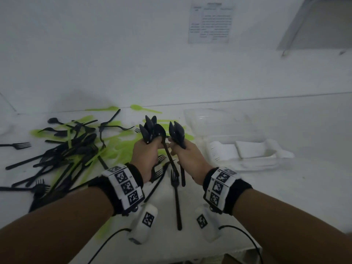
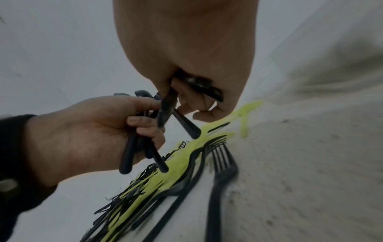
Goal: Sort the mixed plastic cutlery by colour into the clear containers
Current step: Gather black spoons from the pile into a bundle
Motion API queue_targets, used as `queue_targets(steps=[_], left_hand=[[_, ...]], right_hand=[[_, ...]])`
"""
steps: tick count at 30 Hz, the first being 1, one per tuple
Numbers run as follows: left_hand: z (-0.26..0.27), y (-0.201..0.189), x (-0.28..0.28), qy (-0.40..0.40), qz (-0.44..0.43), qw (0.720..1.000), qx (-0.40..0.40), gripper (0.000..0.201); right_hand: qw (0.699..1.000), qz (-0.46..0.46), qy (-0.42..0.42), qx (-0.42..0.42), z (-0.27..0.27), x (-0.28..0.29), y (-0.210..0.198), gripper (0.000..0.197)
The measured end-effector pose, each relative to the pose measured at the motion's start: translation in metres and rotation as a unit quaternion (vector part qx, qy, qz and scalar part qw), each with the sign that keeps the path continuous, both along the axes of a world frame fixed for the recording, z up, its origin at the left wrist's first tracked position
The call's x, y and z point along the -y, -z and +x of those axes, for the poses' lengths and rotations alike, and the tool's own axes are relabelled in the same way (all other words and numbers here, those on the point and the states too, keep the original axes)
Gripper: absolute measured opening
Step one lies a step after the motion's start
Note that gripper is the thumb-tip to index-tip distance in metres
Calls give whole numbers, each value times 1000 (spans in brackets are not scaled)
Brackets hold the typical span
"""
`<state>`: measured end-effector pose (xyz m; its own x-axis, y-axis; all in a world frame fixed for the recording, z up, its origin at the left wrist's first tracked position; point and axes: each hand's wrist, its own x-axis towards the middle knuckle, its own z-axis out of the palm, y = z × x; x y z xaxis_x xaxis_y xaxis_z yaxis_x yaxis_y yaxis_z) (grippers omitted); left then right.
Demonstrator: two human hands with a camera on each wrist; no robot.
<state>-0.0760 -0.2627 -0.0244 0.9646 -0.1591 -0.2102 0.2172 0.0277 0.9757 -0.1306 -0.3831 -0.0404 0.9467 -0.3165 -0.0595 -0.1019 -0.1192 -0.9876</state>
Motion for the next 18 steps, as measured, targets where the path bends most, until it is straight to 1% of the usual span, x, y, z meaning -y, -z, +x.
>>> queue_targets(steps=[2,6,11,13,15,18], left_hand=[[-9,2,6,8,18,1000,7,12],[-21,3,13,44,55,996,56,12],[-16,-5,11,99,94,986,94,13],[-10,-7,10,106,106,984,100,12],[-5,-7,6,102,96,986,89,10],[6,-6,-7,96,33,995,24,19]], right_hand=[[1000,0,29,11,-7,11,5,11],[998,28,37,36,-7,22,7,12],[991,104,45,75,1,18,-2,13],[992,77,61,74,7,16,-2,14],[993,66,77,62,13,12,-3,15],[990,87,102,47,24,5,-9,12]])
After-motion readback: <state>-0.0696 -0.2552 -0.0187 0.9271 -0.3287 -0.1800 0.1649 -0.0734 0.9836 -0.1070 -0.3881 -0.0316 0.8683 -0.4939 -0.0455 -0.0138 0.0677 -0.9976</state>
